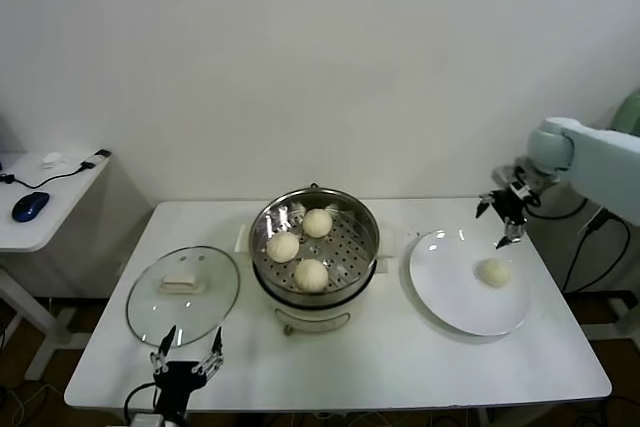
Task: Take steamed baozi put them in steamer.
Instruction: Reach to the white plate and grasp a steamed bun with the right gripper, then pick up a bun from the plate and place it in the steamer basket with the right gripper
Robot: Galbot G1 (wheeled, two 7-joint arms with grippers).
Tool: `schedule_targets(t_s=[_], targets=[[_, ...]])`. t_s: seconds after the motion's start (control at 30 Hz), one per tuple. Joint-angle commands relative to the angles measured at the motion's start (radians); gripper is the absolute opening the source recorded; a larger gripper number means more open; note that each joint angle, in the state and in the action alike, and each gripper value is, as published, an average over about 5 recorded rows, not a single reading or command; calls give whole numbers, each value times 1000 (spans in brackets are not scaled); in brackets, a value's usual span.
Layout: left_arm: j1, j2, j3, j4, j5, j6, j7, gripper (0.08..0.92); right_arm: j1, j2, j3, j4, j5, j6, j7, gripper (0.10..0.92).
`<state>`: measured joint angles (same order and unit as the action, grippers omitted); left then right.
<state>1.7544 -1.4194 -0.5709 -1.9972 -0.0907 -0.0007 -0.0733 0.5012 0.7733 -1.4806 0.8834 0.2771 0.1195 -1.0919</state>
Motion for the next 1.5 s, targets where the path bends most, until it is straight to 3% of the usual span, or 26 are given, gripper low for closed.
schedule_targets(t_s=[0.03, 0.7, 0.97, 1.23, 1.5], targets=[[4, 0, -6, -4, -3, 1, 1, 823, -280, 2, 236, -193, -120, -27, 16, 823], [28, 1, -3, -6, 0, -7, -4, 823, -368, 82, 345, -278, -158, -51, 50, 820], [28, 1, -1, -5, 1, -7, -4, 823, -299, 43, 298, -169, -126, -86, 49, 708], [29, 3, 0, -11, 7, -3, -3, 823, 251, -14, -170, 204, 271, -201, 42, 696], [28, 11, 8, -26, 10, 5, -1, 823, 737, 147, -414, 539, 741, -342, 75, 696]])
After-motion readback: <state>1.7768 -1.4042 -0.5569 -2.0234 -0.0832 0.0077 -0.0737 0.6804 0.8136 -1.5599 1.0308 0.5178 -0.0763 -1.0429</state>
